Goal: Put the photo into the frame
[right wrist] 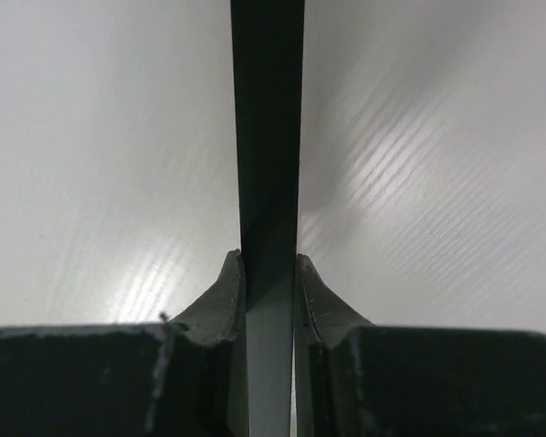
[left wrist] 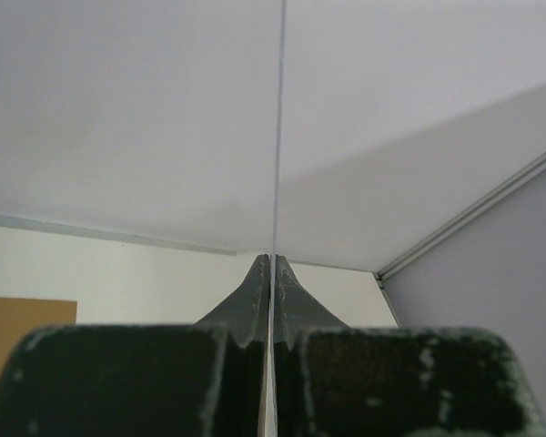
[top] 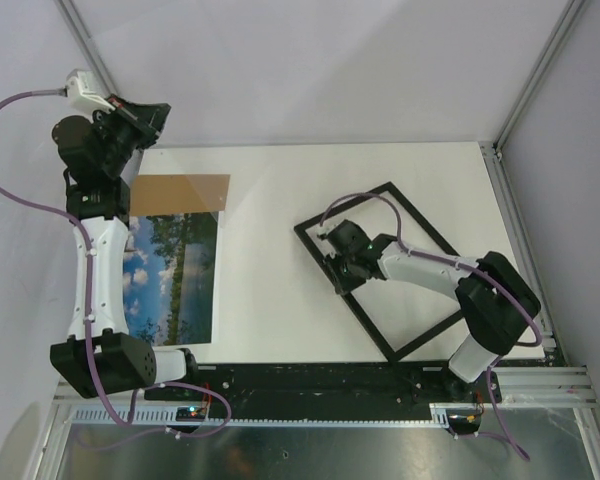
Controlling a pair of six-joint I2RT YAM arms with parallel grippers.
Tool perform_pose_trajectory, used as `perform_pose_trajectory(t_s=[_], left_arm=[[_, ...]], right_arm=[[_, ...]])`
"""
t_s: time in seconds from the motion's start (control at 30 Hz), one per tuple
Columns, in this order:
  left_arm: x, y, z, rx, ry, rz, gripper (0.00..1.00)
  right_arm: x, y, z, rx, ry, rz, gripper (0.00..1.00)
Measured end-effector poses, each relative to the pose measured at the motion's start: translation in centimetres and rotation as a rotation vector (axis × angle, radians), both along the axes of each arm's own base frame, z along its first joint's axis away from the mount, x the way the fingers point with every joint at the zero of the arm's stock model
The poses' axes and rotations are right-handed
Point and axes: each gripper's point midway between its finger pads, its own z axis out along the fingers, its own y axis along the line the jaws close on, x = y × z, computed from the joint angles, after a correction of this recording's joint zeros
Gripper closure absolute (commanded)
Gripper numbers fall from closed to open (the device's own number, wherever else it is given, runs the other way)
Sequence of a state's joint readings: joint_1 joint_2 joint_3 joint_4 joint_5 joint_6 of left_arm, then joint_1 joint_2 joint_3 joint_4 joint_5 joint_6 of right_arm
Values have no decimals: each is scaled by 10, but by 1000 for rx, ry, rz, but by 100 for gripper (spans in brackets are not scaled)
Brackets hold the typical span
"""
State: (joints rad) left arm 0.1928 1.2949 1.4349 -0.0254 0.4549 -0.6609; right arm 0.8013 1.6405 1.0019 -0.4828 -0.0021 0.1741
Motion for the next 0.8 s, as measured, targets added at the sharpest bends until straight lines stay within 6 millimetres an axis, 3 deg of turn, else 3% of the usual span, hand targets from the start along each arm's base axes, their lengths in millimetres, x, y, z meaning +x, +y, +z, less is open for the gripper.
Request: perform_pose_trajectory(t_s=[0.1, 0.27, 0.4, 0.6, 0.8], left_arm=[[0, 8, 5, 11, -15, 29, 100], [2, 22, 5, 26, -18, 82, 100], [3, 32, 4, 34, -18, 118, 100], [4, 46, 3, 41, -16, 166, 100], [4, 48, 3, 41, -15, 172, 100]], right_arm=[[19, 15, 30, 65, -20, -40, 100], [48, 57, 103, 251, -103, -63, 100], [60, 73, 157, 383, -159, -95, 100], [83, 75, 240, 613, -219, -194, 100], [99, 71, 293, 822, -220, -263, 100]])
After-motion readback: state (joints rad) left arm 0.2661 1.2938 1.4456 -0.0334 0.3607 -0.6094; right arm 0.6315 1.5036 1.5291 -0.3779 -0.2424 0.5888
